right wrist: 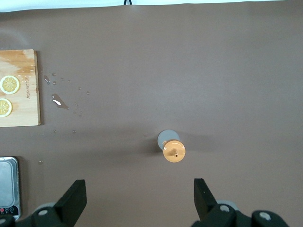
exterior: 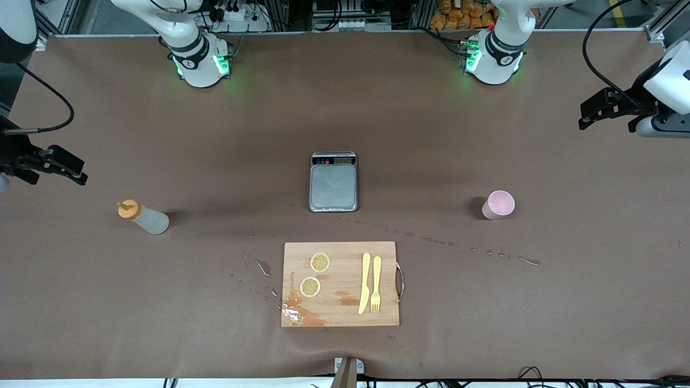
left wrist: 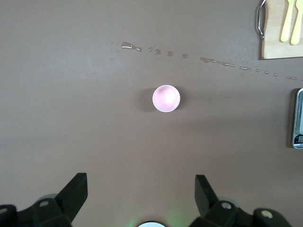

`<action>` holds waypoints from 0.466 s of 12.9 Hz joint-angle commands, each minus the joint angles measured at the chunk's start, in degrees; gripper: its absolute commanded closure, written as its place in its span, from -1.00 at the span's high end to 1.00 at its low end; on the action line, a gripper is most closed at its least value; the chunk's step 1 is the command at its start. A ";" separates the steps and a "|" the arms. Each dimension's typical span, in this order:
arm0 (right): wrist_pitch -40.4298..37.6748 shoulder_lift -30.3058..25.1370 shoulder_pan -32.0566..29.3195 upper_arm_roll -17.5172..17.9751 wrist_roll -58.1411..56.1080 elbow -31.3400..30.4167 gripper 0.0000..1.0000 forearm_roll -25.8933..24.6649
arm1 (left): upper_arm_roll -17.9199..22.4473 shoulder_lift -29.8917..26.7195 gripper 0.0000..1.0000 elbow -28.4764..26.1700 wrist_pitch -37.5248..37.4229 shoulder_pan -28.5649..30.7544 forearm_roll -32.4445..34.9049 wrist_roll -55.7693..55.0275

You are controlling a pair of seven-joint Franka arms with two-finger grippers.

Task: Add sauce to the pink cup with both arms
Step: 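Move the left gripper toward the pink cup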

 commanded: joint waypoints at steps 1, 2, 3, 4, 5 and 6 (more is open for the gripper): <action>-1.18 -0.27 0.33 -0.28 0.25 0.41 1.00 -0.78 | -0.40 0.56 1.00 1.39 -0.81 0.13 0.72 0.39; -1.19 -0.27 0.24 -0.28 0.25 0.41 1.00 -0.78 | -0.49 0.56 1.00 1.39 -0.64 0.04 0.54 0.40; -1.28 -0.27 0.24 -0.28 0.25 0.41 1.00 -0.78 | -0.40 0.65 1.00 1.30 -0.55 0.04 0.54 0.40; -1.28 -0.27 0.24 -0.28 0.25 0.32 1.00 -0.78 | -0.49 0.65 1.00 1.30 -0.20 0.04 0.45 0.40; -1.28 -0.27 0.24 -0.28 0.25 0.41 1.00 -0.78 | -0.49 0.74 1.00 1.39 -0.11 -0.22 0.62 0.40; -1.28 -0.27 0.24 -0.28 0.25 0.41 1.00 -0.78 | -0.49 1.17 1.00 1.39 -0.19 -0.13 0.54 0.22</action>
